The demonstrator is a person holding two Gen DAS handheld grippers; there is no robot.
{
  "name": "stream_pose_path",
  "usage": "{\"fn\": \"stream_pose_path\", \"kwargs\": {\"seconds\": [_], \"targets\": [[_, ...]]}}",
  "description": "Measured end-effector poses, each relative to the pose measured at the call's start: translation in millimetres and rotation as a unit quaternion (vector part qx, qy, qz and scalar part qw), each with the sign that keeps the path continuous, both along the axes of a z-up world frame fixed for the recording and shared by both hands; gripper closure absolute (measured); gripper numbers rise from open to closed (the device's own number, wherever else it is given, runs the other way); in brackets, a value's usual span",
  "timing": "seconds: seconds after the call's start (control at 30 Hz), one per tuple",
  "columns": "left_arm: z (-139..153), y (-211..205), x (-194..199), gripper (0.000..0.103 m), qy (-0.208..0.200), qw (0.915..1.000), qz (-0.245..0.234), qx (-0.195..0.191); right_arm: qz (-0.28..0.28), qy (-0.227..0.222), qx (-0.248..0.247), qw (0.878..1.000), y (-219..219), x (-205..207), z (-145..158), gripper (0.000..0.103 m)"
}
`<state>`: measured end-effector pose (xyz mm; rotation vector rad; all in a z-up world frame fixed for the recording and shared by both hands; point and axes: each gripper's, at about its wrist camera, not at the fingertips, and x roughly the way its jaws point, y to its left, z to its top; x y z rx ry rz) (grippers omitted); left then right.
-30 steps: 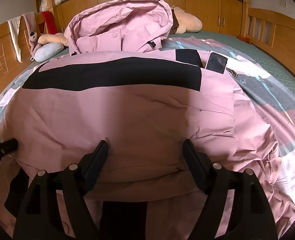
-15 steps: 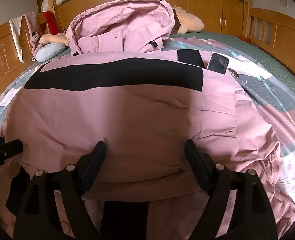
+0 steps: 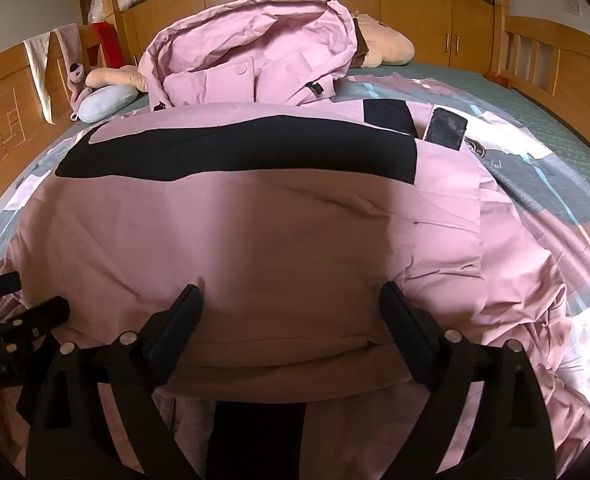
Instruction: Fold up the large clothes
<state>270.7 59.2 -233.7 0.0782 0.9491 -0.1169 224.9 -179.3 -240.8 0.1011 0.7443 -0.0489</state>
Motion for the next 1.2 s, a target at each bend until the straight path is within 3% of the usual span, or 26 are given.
{"fn": "stream_pose_path", "kwargs": {"seconds": [0.13, 0.3, 0.4, 0.47, 0.87, 0.93, 1.1, 1.2], "targets": [[3.5, -0.6, -3.1, 0.002, -0.01, 0.9999, 0.001, 0.002, 0.001, 0.0, 0.001, 1.0, -0.5, 0.9, 0.2, 0.011], [20.8, -0.8, -14.5, 0.002, -0.067, 0.9976, -0.004, -0.014, 0.001, -0.001, 0.003, 1.0, -1.3, 0.8, 0.1, 0.011], [5.7, -5.6, -6.4, 0.002, -0.03, 0.9995, -0.004, 0.012, 0.001, -0.001, 0.004, 1.0, -1.6, 0.5, 0.1, 0.011], [-0.5, -4.9, -3.3, 0.002, -0.018, 0.9998, -0.005, 0.009, 0.002, -0.001, 0.003, 1.0, -0.9, 0.9, 0.0, 0.01], [-4.3, 1.0, 0.3, 0.002, -0.008, 0.9999, -0.004, -0.012, 0.008, 0.015, -0.01, 1.0, 2.2, 6.9, 2.5, 0.006], [-5.0, 2.7, 1.1, 0.002, -0.006, 0.9998, -0.003, -0.02, 0.007, 0.026, -0.025, 0.999, 3.9, 11.6, 12.6, 0.006], [-5.7, 1.4, 2.3, 0.002, -0.004, 0.9998, -0.002, -0.02, -0.051, -0.029, -0.086, 0.995, 1.1, 25.3, 53.9, 0.006], [-5.7, 1.4, 2.3, 0.002, -0.004, 0.9998, -0.002, -0.021, -0.067, 0.04, -0.15, 0.986, 2.3, 62.9, 34.9, 0.006]]}}
